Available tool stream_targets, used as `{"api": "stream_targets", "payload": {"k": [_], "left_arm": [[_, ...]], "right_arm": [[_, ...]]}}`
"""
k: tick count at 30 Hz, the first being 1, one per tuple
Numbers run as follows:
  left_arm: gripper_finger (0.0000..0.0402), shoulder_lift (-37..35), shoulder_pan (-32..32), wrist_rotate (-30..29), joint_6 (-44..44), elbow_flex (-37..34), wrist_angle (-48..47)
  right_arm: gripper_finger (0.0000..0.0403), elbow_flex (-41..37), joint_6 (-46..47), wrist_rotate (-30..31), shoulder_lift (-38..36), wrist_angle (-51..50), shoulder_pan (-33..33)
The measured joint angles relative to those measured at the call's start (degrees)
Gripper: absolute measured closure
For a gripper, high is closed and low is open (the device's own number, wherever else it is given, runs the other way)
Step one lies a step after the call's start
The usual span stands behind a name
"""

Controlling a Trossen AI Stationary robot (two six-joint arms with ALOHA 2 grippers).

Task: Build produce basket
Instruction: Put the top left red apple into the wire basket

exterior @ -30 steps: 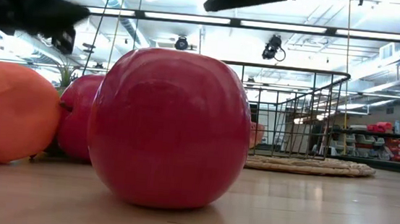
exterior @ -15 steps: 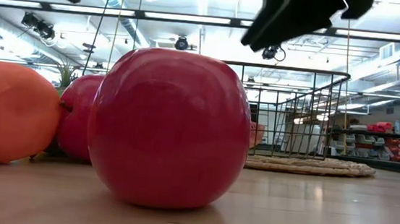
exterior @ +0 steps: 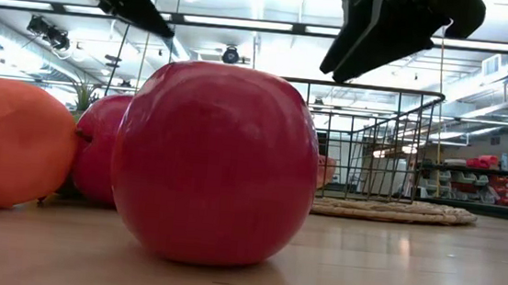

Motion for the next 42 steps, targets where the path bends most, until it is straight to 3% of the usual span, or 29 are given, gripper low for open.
{"api": "stream_targets", "payload": {"k": [3,6,11,16,24,31,42], "left_arm": [[0.0200,2.69,5.48,0.04,-10.98,5.91,-14.74],[0.0180,4.20,11.44,3.13,-17.59,8.18,-22.25],[0.0167,6.26,20.13,18.95,-18.73,6.38,-23.41],[0.0165,10.04,25.12,20.98,-17.36,3.51,-23.48],[0.0166,15.85,26.22,27.21,-14.59,1.61,-16.36],[0.0162,21.82,26.22,30.36,-14.62,1.51,-15.76],[0.0133,22.74,26.28,33.54,-16.12,1.47,-14.36]], "right_arm": [[0.0133,0.00,1.56,-0.01,0.00,-1.48,0.00],[0.0133,0.00,2.87,-0.02,-0.01,-2.43,0.00],[0.0133,0.00,3.83,-0.02,-0.02,-3.74,0.00],[0.0133,0.00,4.26,-0.13,-0.04,-4.25,0.00],[0.0133,0.00,4.43,-0.22,-0.04,-4.56,0.00],[0.0133,0.00,4.44,-0.66,-0.04,-4.58,0.00],[0.0133,0.00,4.42,-0.68,-0.04,-4.78,0.00]]}}
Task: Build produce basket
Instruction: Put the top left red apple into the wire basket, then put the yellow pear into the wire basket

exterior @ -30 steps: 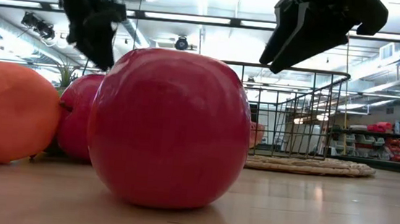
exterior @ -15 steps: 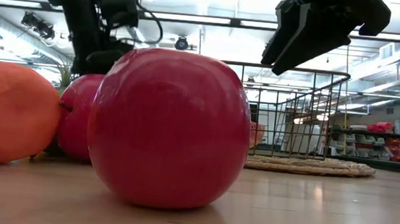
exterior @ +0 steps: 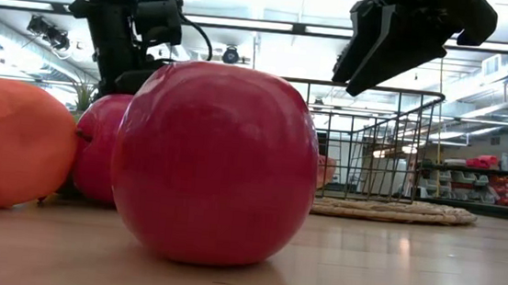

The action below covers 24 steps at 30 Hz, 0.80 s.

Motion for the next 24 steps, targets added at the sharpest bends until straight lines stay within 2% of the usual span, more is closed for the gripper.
{"api": "stream_targets", "payload": {"k": [11,18,24], "left_arm": [[0.0124,4.99,-0.06,6.23,-1.26,-0.46,-2.25],[0.0126,8.22,-0.07,6.58,-0.88,-0.37,-2.34],[0.0127,7.62,0.00,6.41,1.53,0.70,-2.05]], "right_arm": [[0.0133,0.00,0.07,-0.46,0.00,-0.08,0.00],[0.0133,0.00,0.06,-0.57,0.00,-0.34,0.00],[0.0133,0.00,0.04,-0.59,0.00,-0.39,-0.04]]}}
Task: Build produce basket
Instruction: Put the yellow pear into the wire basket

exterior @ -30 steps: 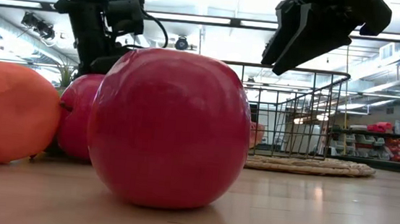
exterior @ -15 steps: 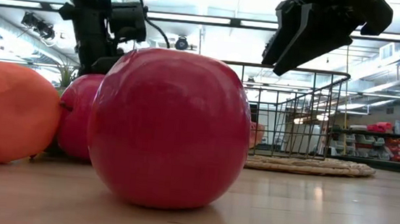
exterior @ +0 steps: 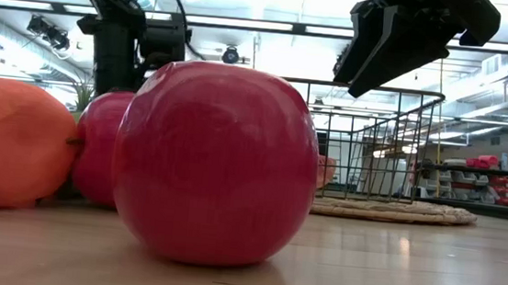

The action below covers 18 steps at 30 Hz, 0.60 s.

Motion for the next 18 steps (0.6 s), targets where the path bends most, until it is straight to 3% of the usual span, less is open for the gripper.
{"api": "stream_targets", "payload": {"k": [11,18], "left_arm": [[0.0127,-1.96,-0.47,-0.10,-0.79,10.59,-4.04],[0.0127,-1.97,-1.32,-0.15,-2.58,13.38,-7.18]], "right_arm": [[0.0133,0.00,0.24,0.02,0.00,-0.82,-0.18],[0.0133,0.00,1.47,0.04,0.00,-2.15,-0.16]]}}
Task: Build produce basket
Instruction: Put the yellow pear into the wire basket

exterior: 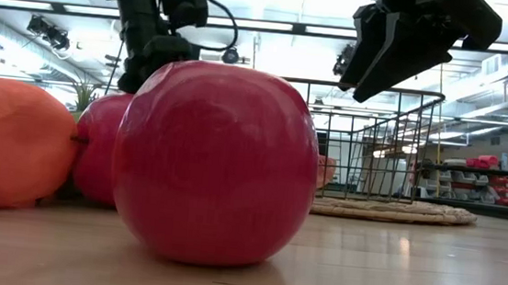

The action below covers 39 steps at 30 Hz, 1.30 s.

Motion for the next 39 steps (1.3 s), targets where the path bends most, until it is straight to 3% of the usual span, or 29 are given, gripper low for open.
{"api": "stream_targets", "payload": {"k": [9,22,28,39], "left_arm": [[0.0117,0.02,-0.73,-0.04,2.63,-0.54,-0.38],[0.0007,0.02,-10.14,0.02,-2.07,-0.58,-8.19],[0.0002,0.02,-15.89,0.09,-6.50,-0.60,-13.02],[0.0001,0.02,-22.13,-2.77,-9.77,-0.60,-11.70]], "right_arm": [[0.0133,0.00,0.01,0.00,0.00,-0.05,0.00],[0.0133,0.00,0.98,0.04,0.00,-1.35,0.00],[0.0133,0.00,1.28,0.04,0.00,-1.35,0.00],[0.0133,0.00,1.48,0.07,0.00,-1.33,0.00]]}}
